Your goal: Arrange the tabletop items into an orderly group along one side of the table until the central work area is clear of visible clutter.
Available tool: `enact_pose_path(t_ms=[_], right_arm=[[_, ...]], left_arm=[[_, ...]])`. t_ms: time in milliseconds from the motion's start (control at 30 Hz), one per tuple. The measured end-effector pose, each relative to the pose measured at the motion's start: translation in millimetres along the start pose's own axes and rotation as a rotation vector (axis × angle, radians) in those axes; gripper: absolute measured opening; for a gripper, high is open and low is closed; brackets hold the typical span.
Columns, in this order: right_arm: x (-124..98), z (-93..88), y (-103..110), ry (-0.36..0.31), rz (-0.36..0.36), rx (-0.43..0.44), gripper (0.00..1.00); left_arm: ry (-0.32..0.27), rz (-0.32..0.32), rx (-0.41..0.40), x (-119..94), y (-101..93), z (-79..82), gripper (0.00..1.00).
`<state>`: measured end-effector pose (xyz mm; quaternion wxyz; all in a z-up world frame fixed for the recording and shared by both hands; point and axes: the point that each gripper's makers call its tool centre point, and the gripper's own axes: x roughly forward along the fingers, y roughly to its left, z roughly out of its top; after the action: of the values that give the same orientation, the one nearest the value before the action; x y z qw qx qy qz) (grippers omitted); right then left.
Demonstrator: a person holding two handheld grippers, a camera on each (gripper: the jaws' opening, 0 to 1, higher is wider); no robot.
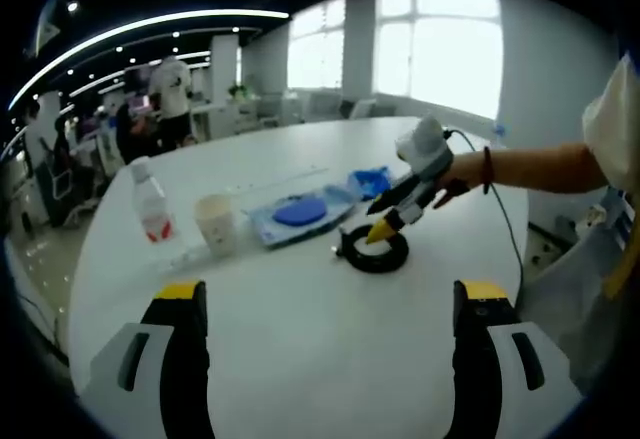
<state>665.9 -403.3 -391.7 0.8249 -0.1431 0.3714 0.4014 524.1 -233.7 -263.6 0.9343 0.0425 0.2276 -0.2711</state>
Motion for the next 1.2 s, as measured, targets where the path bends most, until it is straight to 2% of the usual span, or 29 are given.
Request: enact_pose_path(t_ms=[133, 300, 400, 433, 467, 500, 667, 767, 867, 967, 1067, 1200], right_arm=[[4, -8.4, 1, 0.029, -0.003, -0.009, 0.46], [5, -8.9, -1, 0.033, -0.032, -0.042, 0.36], [4, -10.9, -7, 0.060, -0.084, -0.094, 0.26], [5, -9.9, -2, 0.054, -0.066, -0.086, 0.19], [4, -15.1, 1, 0.075, -0.066, -0.052, 0.16], [6, -12.4, -2, 0.063, -0.079, -0.076, 0.15], [5, -13.4, -4, 0.073, -0.090, -0.053, 0.13], [6, -14.7, -4, 0.083, -0.102, -0.072, 0.09], [5, -14.6, -5, 0.083, -0.115, -0.015, 0.07], [4, -16.3, -3, 0.085, -0.095, -0.001, 0.06], [2, -17.4, -1, 0.074, -0.082, 0.079, 0.06], [-6, -13.4, 1, 0.060, -0.077, 0.071, 0.05]], left_arm=[[-0.007, 0.012, 0.011, -1, 0.4, 2.3, 0.99], [-0.015, 0.014, 0.022, -2, -0.5, 4.5, 0.99], [-0.013, 0.015, 0.019, -2, 0.3, 3.8, 0.99], [-0.012, 0.016, 0.020, -3, 0.8, 3.4, 0.99], [-0.011, 0.017, 0.019, -3, 1.1, 3.2, 0.99], [-0.011, 0.017, 0.019, -3, 1.3, 3.1, 0.99], [-0.006, 0.022, 0.015, -2, 1.9, 3.3, 0.99], [-0.021, 0.024, 0.030, -1, 1.0, 8.0, 0.99], [-0.010, 0.025, 0.040, -1, 0.3, 5.9, 0.99], [0.004, 0.031, 0.044, -1, 1.2, 3.0, 0.99], [-0.001, 0.035, 0.045, -2, 2.2, 4.0, 0.99], [0.002, 0.038, 0.043, -2, 3.6, 3.2, 0.99]])
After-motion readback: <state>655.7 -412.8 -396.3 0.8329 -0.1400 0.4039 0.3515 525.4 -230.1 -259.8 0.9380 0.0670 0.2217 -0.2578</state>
